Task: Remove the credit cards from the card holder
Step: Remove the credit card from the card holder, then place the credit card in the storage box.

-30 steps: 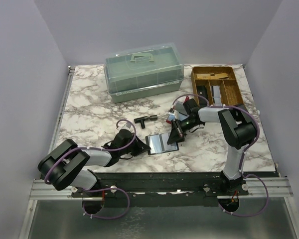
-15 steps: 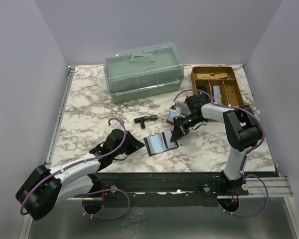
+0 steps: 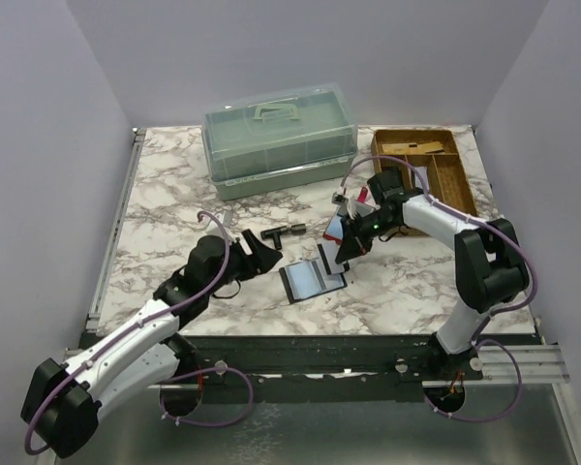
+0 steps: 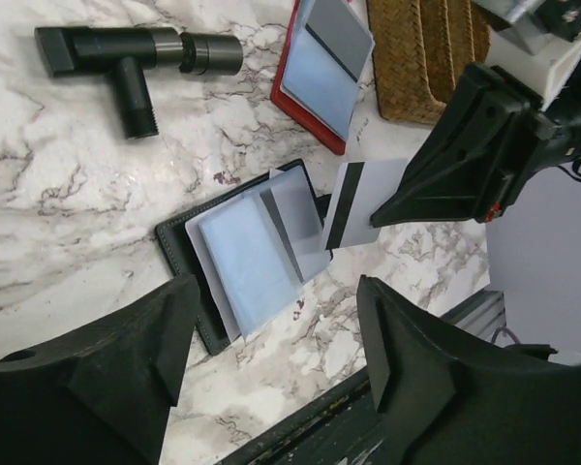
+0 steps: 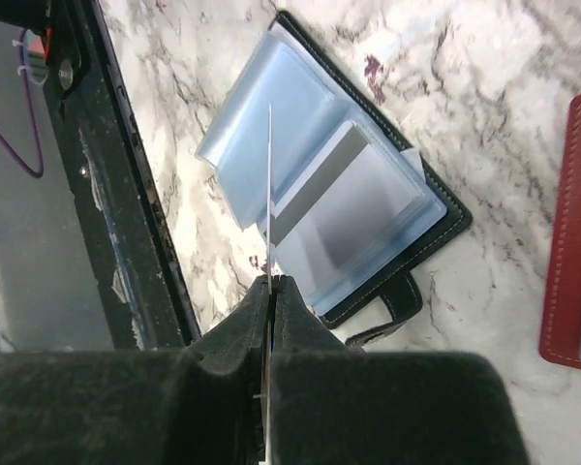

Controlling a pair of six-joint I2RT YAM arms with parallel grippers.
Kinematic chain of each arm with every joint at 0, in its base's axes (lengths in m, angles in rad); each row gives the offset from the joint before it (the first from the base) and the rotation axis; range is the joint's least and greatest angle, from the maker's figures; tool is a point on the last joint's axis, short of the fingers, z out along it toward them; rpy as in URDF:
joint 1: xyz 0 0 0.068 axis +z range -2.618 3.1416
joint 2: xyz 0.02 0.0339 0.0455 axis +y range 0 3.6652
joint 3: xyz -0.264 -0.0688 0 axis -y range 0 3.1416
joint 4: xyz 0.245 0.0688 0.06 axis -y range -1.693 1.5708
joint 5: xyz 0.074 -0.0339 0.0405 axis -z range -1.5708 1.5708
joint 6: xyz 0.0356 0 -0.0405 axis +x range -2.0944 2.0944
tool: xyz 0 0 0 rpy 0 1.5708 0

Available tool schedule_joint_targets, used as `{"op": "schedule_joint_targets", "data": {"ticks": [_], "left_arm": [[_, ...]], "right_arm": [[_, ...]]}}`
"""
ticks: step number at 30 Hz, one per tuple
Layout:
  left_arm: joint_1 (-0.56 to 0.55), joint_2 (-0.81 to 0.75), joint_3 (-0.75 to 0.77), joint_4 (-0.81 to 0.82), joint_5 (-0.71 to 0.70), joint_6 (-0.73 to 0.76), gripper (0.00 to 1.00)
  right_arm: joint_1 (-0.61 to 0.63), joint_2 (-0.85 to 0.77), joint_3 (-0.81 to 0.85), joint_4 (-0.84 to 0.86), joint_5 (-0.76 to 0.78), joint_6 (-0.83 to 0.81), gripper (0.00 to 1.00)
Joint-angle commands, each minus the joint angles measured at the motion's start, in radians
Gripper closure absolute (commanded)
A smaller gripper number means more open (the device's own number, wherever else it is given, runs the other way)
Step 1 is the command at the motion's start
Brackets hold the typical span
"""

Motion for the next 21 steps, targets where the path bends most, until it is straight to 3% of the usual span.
{"op": "schedule_joint_targets", "data": {"ticks": [1, 8, 12, 18, 21], "left_arm": [[0.041, 0.101, 0.124, -0.045, 0.122, 0.219, 0.24], [0.091, 0.261, 0.318, -0.191, 0.179, 0.499, 0.21], [0.100, 0.283, 0.346, -0.213, 0.213, 0.515, 0.21], [0.099, 0.267, 0.383, -0.347, 0.196, 0.665, 0.21], [0.101, 0.241, 0.347, -0.357, 0.166, 0.665, 0.21]], "right_arm": [[-0.022, -0.107, 0.059, -0.025, 0.071, -0.087, 1.00], [-0.253, -0.157, 0.192, -0.107, 0.103, -0.125, 1.00], [-0.421, -0.150, 0.276, -0.111, 0.110, -0.087, 1.00], [-0.523, -0.032, 0.461, -0.204, 0.269, -0.124, 1.00], [-0.575, 0.049, 0.569, -0.249, 0.333, -0.130, 1.00]]}}
